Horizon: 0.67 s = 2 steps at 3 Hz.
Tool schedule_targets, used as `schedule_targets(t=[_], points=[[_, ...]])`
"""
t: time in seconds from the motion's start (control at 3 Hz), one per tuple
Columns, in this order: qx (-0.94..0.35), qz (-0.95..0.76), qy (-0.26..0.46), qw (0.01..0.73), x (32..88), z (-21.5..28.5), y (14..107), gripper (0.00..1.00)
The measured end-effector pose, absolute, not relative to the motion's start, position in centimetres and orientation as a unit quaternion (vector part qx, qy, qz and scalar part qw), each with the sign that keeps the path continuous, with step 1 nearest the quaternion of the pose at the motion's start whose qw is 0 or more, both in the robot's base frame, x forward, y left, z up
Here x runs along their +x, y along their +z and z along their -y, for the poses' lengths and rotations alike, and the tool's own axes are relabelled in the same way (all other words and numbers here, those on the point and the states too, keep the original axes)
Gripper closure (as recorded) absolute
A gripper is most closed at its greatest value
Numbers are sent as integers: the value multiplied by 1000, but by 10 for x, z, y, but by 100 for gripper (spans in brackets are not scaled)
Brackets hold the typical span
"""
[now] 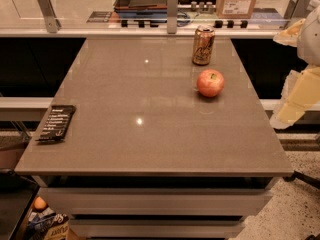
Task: Move apple near rxbar chocolate
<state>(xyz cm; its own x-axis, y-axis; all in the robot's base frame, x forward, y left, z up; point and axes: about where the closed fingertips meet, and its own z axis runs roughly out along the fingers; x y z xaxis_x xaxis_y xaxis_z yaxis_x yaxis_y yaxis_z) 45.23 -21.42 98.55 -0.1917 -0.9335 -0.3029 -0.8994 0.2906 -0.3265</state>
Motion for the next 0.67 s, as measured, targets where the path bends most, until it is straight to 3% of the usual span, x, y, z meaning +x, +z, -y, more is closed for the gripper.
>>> schedule_targets(t=[0.67], points=[[-549,-749,15,370,491,210,957,0]])
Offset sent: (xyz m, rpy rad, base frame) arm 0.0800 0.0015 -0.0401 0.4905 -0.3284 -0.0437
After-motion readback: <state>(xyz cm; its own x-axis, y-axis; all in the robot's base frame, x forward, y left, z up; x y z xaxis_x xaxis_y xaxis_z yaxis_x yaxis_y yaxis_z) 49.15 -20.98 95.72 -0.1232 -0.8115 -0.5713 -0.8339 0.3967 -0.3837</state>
